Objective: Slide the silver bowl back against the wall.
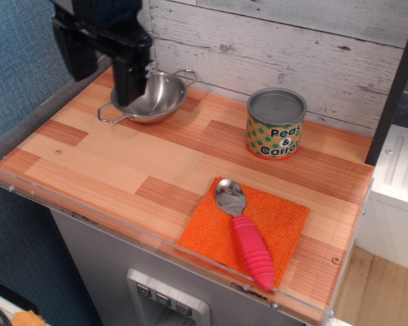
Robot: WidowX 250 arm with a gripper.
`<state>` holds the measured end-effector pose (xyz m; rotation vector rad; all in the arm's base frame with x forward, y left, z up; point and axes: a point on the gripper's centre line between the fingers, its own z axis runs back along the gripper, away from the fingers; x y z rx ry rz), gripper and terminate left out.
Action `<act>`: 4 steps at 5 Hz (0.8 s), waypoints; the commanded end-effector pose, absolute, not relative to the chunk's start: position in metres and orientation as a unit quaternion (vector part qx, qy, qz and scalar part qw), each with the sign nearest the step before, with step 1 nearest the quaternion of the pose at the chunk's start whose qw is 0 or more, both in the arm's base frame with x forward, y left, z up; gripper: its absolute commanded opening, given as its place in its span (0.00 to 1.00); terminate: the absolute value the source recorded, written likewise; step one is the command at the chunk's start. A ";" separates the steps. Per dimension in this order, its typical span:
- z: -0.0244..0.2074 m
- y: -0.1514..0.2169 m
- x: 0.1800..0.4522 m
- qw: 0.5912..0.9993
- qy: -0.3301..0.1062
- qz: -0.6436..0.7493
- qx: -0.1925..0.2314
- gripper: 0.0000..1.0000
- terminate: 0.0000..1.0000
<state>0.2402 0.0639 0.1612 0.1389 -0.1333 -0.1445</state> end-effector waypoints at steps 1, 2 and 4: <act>0.192 0.014 0.220 0.984 -0.103 -0.136 0.055 1.00 0.00; 0.201 -0.002 0.208 0.981 -0.110 -0.157 0.037 1.00 0.00; 0.201 -0.002 0.208 0.981 -0.110 -0.157 0.037 1.00 1.00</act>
